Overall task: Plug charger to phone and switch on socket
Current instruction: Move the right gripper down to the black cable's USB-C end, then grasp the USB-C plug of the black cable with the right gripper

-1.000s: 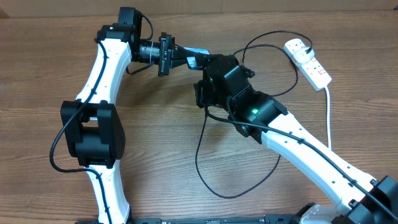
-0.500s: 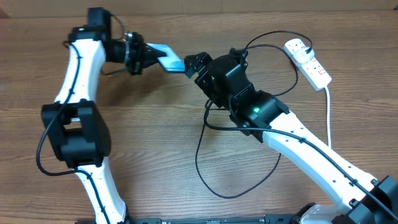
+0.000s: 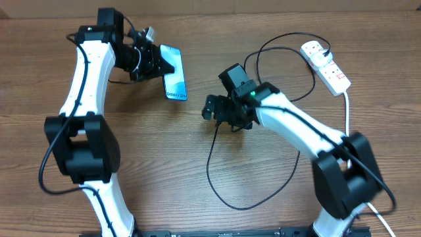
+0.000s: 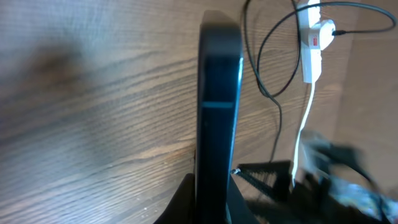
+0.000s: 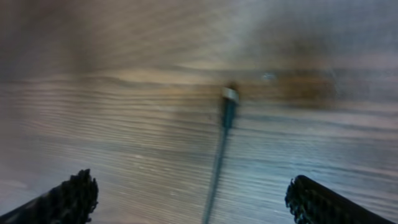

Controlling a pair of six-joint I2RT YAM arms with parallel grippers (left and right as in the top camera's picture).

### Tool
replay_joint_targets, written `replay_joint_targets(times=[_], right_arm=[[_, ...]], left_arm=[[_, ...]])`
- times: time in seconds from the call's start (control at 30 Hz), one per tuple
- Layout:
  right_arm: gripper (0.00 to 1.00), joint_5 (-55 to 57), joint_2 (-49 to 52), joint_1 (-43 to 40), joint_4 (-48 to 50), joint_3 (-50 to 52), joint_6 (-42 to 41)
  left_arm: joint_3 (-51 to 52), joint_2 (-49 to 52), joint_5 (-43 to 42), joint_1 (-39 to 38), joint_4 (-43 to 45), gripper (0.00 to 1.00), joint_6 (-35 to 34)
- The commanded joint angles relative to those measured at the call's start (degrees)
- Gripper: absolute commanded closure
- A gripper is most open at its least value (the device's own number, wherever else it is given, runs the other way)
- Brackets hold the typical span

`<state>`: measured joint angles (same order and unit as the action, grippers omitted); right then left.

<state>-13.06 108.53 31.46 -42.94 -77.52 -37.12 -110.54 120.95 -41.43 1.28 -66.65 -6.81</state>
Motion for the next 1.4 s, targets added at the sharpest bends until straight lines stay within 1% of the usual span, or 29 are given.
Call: replay_joint_targets(times=[0.0, 0.17, 0.2, 0.23, 0.27, 0.3, 0.37, 0.4, 0.47, 0.53, 0.57, 0.63, 0.8, 0.83, 0.87, 1.1, 1.17, 1.37], right_arm=[[0.06, -7.1, 1.8, -2.3, -4.4, -7.4, 6.4], [0.1, -0.9, 2.0, -1.9, -11.5, -12.1, 7.4], [0.12, 0.4, 2.1, -2.0, -12.5, -12.3, 7.5], [0.16, 1.3, 2.3, -2.0, -13.1, -12.3, 7.5], [0.16, 1.3, 2.7, -2.0, -13.1, -12.3, 7.4], [0.16, 1.3, 2.9, -2.0, -12.4, -12.3, 7.1], [0.05, 1.5, 3.2, -1.9, -9.9, -12.1, 5.5], [0.05, 1.5, 3.2, -1.9, -8.9, -12.1, 4.5], [0.14, 1.5, 3.2, -1.8, -7.4, -12.1, 2.5], [0.22, 2.9, 3.5, -1.5, -6.6, -12.0, 2.4], [0.26, 6.8, 3.8, -0.8, -6.7, -11.8, 2.4], [0.32, 11.1, 4.6, 0.4, -7.5, -11.5, 2.4], [0.39, 11.5, 7.5, 2.7, -8.9, -11.4, 2.4], [0.43, 11.5, 8.4, 3.4, -8.9, -11.4, 2.4], [0.45, 11.6, 9.0, 3.8, -9.0, -11.4, 2.4], [0.5, 12.2, 11.5, 4.4, -9.9, -11.4, 1.5], [0.53, 12.2, 11.5, 4.0, -10.0, -11.4, 1.6], [0.53, 12.1, 12.5, 3.9, -9.0, -11.4, 1.5]], left_arm=[[-1.4, -9.0, 7.5, 0.0, 0.3, 0.96, 3.4], [-1.4, -12.4, 16.7, 0.0, -0.2, 0.96, -0.8], [-1.4, -12.7, 17.5, 0.0, -0.4, 0.95, -1.5], [-1.4, -12.7, 18.2, 0.0, -0.8, 0.96, -2.8], [-1.4, -12.7, 18.1, 0.1, -1.1, 0.96, -3.5], [-1.4, -12.6, 18.1, 0.1, -1.5, 0.96, -4.3], [-1.4, -12.6, 18.1, 0.1, -2.3, 0.96, -5.2], [-1.4, -12.6, 18.0, 0.1, -2.6, 0.96, -5.2], [-1.4, -12.6, 18.1, 0.1, -3.3, 0.96, -5.2], [-1.4, -12.6, 18.1, 0.1, -4.0, 0.96, -5.0], [-1.4, -12.6, 18.1, 0.1, -4.4, 0.96, -5.0], [-1.4, -12.6, 18.1, 0.1, -4.6, 0.96, -5.0], [-1.4, -12.6, 18.1, 0.1, -4.6, 0.96, -5.0], [-1.4, -12.6, 18.1, 0.1, -4.6, 0.96, -5.0], [-1.4, -12.6, 18.1, 0.1, -4.7, 0.96, -5.0], [-1.4, -12.6, 18.1, 0.1, -5.1, 0.96, -5.0], [-1.4, -12.6, 18.1, 0.1, -5.2, 0.96, -5.0], [-1.4, -12.6, 18.1, 0.1, -5.2, 0.96, -5.0]])
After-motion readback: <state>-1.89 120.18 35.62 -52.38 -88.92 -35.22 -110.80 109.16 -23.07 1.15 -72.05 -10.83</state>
